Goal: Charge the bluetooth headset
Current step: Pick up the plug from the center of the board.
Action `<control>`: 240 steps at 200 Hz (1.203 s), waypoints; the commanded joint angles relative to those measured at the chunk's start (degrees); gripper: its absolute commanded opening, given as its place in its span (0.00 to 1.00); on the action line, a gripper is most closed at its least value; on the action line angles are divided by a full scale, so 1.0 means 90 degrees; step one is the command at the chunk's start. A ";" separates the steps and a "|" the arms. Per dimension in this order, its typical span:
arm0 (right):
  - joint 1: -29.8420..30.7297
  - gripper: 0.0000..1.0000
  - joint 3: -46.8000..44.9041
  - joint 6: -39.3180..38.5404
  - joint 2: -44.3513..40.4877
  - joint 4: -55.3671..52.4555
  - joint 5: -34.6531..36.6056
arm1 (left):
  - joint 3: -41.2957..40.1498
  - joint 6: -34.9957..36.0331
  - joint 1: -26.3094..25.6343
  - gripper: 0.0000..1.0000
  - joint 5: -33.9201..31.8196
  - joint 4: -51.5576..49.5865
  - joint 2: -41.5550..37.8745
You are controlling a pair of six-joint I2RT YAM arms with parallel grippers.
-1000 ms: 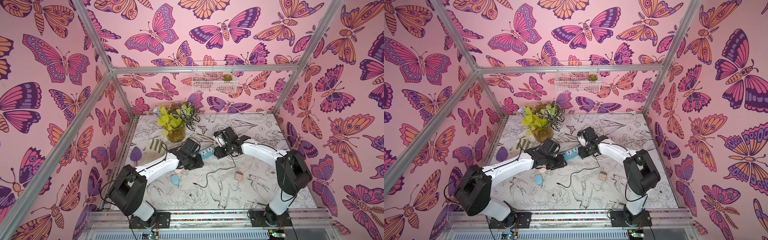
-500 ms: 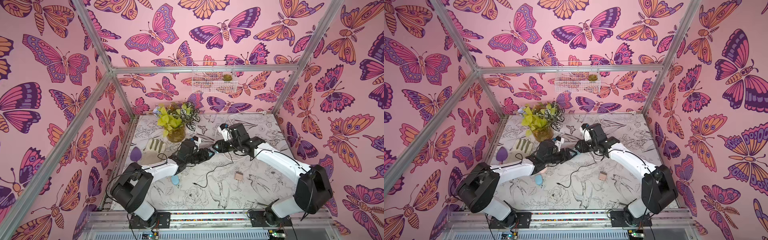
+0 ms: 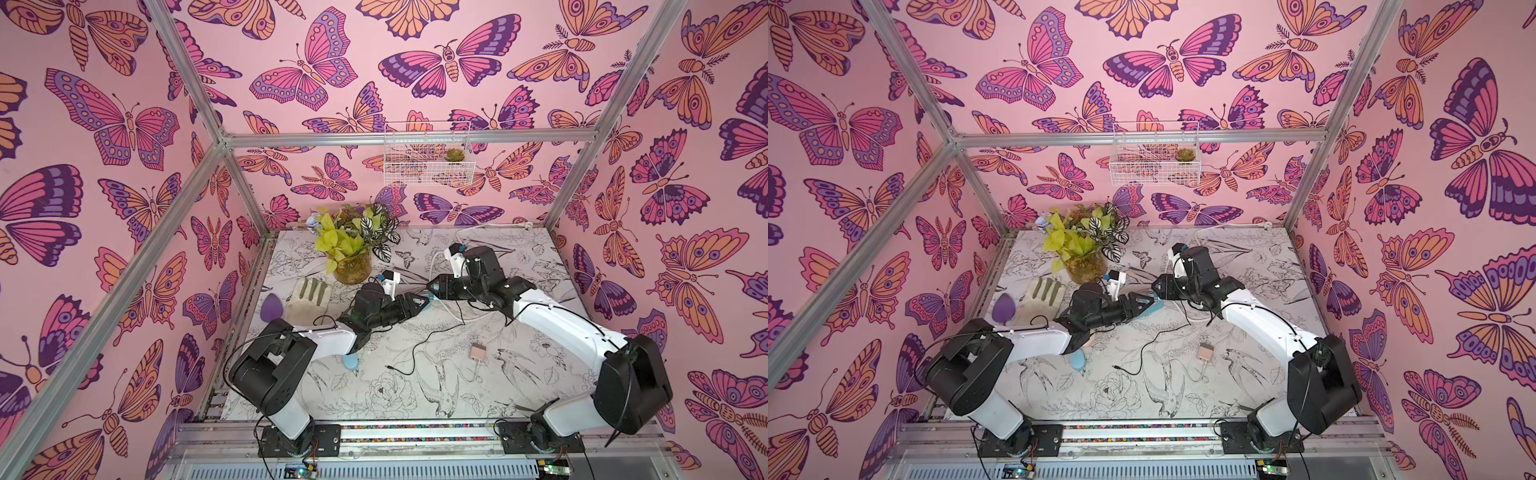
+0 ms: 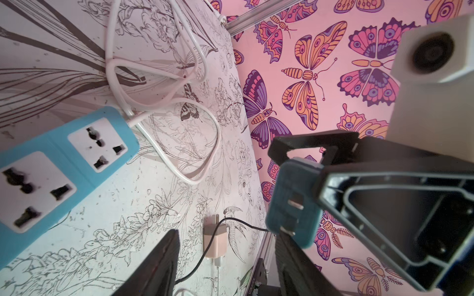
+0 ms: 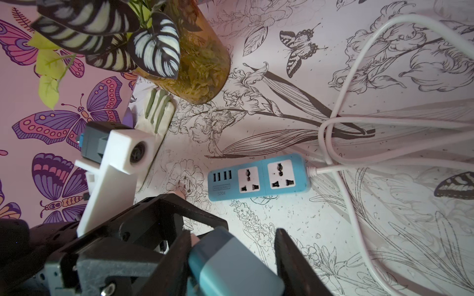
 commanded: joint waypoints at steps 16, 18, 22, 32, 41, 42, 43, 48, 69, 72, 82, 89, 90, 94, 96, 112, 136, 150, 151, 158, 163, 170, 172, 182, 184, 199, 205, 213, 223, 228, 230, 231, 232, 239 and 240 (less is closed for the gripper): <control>0.0228 0.15 -0.0022 0.0359 0.0004 0.0376 -0.0678 | 0.0007 0.0171 -0.0169 0.64 0.0522 0.0923 -0.0403; 0.0225 0.15 -0.0023 0.0366 0.0004 0.0389 -0.0677 | 0.0000 0.0187 -0.0181 0.65 0.0525 0.0910 -0.0426; 0.0229 0.15 -0.0028 0.0380 -0.0002 0.0414 -0.0685 | -0.0018 0.0229 -0.0184 0.66 0.0521 0.0895 -0.0453; 0.0228 0.15 -0.0023 0.0442 0.0007 0.0476 -0.0740 | -0.0035 0.0289 -0.0188 0.67 0.0530 0.0888 -0.0517; 0.0233 0.15 -0.0033 0.0500 0.0017 0.0534 -0.0786 | -0.0027 0.0350 -0.0207 0.68 0.0538 0.0911 -0.0543; 0.0228 0.15 -0.0036 0.0509 0.0017 0.0543 -0.0800 | -0.0024 0.0357 -0.0207 0.68 0.0542 0.0907 -0.0544; 0.0231 0.15 -0.0038 0.0514 0.0017 0.0548 -0.0812 | -0.0023 0.0361 -0.0217 0.68 0.0539 0.0905 -0.0549; 0.0232 0.15 -0.0046 0.0564 0.0026 0.0602 -0.0853 | -0.0009 0.0383 -0.0222 0.68 0.0537 0.0900 -0.0562; 0.0242 0.15 -0.0120 0.0780 0.0003 0.0823 -0.1034 | 0.0094 0.0442 -0.0262 0.69 0.0584 0.0929 -0.0494; 0.0244 0.15 -0.0144 0.0816 -0.0007 0.0867 -0.1059 | 0.0123 0.0439 -0.0261 0.70 0.0580 0.0923 -0.0473; 0.0262 0.15 -0.0179 0.0902 -0.0040 0.0973 -0.1097 | 0.0195 0.0427 -0.0266 0.69 0.0565 0.0902 -0.0431; 0.0287 0.15 -0.0188 0.0912 -0.0059 0.0989 -0.1102 | 0.0208 0.0397 -0.0266 0.69 0.0522 0.0928 -0.0399; 0.0290 0.15 -0.0192 0.0911 -0.0060 0.0985 -0.1095 | 0.0205 0.0395 -0.0266 0.69 0.0509 0.0935 -0.0393; 0.0294 0.15 -0.0189 0.0912 -0.0071 0.0982 -0.1078 | 0.0196 0.0373 -0.0266 0.69 0.0480 0.0985 -0.0388; 0.0293 0.15 -0.0192 0.0910 -0.0076 0.0975 -0.1073 | 0.0199 0.0367 -0.0266 0.69 0.0463 0.1004 -0.0378; 0.0298 0.15 -0.0236 0.0938 -0.0115 0.0972 -0.1087 | 0.0147 0.0253 -0.0249 0.67 0.0412 0.1197 -0.0355; 0.0297 0.15 -0.0295 0.0919 -0.0197 0.0910 -0.1018 | -0.0001 0.0277 -0.0203 0.67 0.0344 0.1150 -0.0507; 0.0297 0.15 -0.0305 0.0929 -0.0232 0.0899 -0.0979 | -0.0116 0.0368 -0.0172 0.69 0.0278 0.0981 -0.0686; 0.0295 0.15 -0.0304 0.0929 -0.0239 0.0901 -0.0979 | -0.0128 0.0376 -0.0165 0.69 0.0270 0.0967 -0.0693; 0.0302 0.15 -0.0304 0.0938 -0.0254 0.0908 -0.0965 | -0.0191 0.0434 -0.0142 0.69 0.0217 0.0860 -0.0800; 0.0293 0.15 -0.0301 0.0947 -0.0257 0.0904 -0.0978 | -0.0232 0.0485 -0.0126 0.70 0.0168 0.0777 -0.0888; 0.0302 0.15 -0.0291 0.0967 -0.0252 0.0908 -0.0988 | -0.0300 0.0560 -0.0109 0.70 0.0090 0.0629 -0.1013; 0.0300 0.15 -0.0288 0.0975 -0.0248 0.0917 -0.0997 | -0.0316 0.0589 -0.0100 0.70 0.0073 0.0588 -0.1052; 0.0297 0.15 -0.0268 0.0991 -0.0227 0.0909 -0.1015 | -0.0368 0.0711 -0.0086 0.70 -0.0035 0.0348 -0.1229; 0.0299 0.15 -0.0260 0.0996 -0.0227 0.0907 -0.1018 | -0.0377 0.0734 -0.0077 0.70 -0.0049 0.0300 -0.1248; 0.0295 0.15 -0.0269 0.1043 -0.0218 0.0940 -0.1017 | -0.0436 0.0859 -0.0062 0.68 -0.0208 0.0012 -0.1451; 0.0301 0.15 -0.0267 0.1062 -0.0227 0.0972 -0.1046 | -0.0465 0.0881 -0.0068 0.68 -0.0246 0.0005 -0.1503; 0.0300 0.15 -0.0278 0.1117 -0.0218 0.1032 -0.1098 | -0.0476 0.0889 -0.0052 0.66 -0.0255 -0.0012 -0.1522; 0.0294 0.15 -0.0277 0.1184 -0.0208 0.1073 -0.1141 | -0.0445 0.0892 -0.0052 0.64 -0.0256 -0.0033 -0.1503; 0.0301 0.15 -0.0278 0.1213 -0.0199 0.1097 -0.1180 | -0.0425 0.0878 -0.0055 0.63 -0.0232 -0.0006 -0.1474; 0.0300 0.15 -0.0278 0.1224 -0.0198 0.1113 -0.1196 | -0.0418 0.0874 -0.0052 0.63 -0.0227 0.0007 -0.1453; 0.0296 0.15 -0.0276 0.1228 -0.0198 0.1121 -0.1200 | -0.0415 0.0863 -0.0052 0.63 -0.0222 0.0015 -0.1453; 0.0294 0.15 -0.0280 0.1240 -0.0193 0.1129 -0.1207 | -0.0414 0.0858 -0.0052 0.63 -0.0219 0.0025 -0.1443; 0.0304 0.15 -0.0286 0.1298 -0.0181 0.1176 -0.1264 | -0.0389 0.0821 -0.0052 0.61 -0.0202 0.0106 -0.1396; 0.0303 0.15 -0.0285 0.1304 -0.0180 0.1181 -0.1264 | -0.0386 0.0817 -0.0056 0.60 -0.0194 0.0123 -0.1390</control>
